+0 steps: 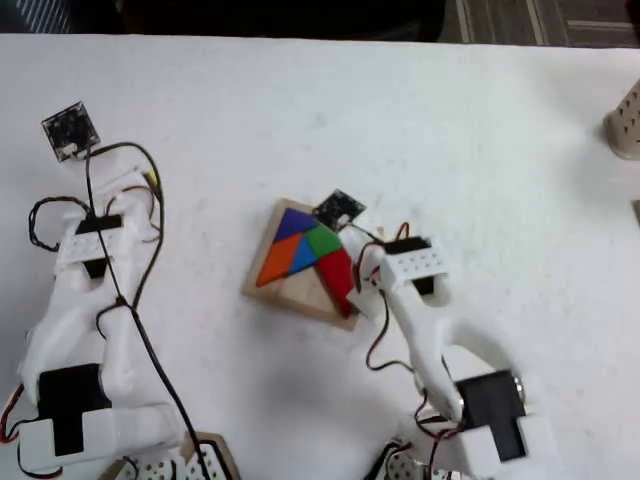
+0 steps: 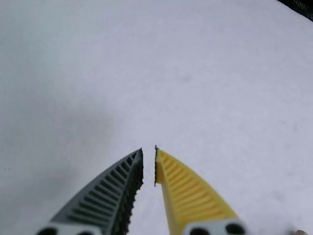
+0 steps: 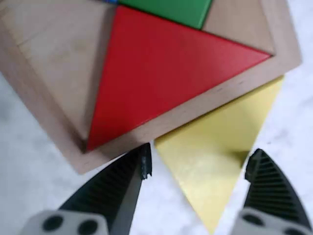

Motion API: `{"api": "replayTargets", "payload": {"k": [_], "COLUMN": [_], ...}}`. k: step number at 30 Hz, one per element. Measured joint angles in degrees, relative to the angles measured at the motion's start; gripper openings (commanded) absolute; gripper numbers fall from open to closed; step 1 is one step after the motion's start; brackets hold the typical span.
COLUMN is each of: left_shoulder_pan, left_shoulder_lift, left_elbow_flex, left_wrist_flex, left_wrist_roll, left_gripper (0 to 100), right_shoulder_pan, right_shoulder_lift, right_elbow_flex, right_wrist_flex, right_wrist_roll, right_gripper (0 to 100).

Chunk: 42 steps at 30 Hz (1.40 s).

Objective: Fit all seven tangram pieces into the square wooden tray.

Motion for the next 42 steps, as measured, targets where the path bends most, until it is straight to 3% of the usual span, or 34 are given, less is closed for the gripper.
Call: {"api": "replayTargets", "payload": {"k": [12,17,29,36,42], "left_shoulder_pan": [0.2,0.2,0.2,0.4,0.4], "left_shoulder_lift": [0.0,0.0,0.0,0.0,0.0], "left_elbow_flex": [0.0,0.0,0.0,0.0,0.0], "left_wrist_flex": [0.0,0.0,0.0,0.0,0.0], "left_wrist_roll": [0.0,0.0,0.0,0.0,0.0], "left_gripper": [8,8,8,8,8], "right_shoulder_pan": [1.4,1.4,1.2,1.3,1.3], "right_shoulder_lift": [12.4,12.9,13.3,13.3,13.3], "right_elbow_flex": [-15.3,-19.5,-19.9,-19.7,-19.7], "right_wrist_flex": [8.5,10.2,9.7,8.6,9.0], "right_wrist_roll": [-12.7,-18.8,-24.5,-28.7,-29.6], "right_gripper": [30.7,40.8,41.3,26.4,35.4]}}
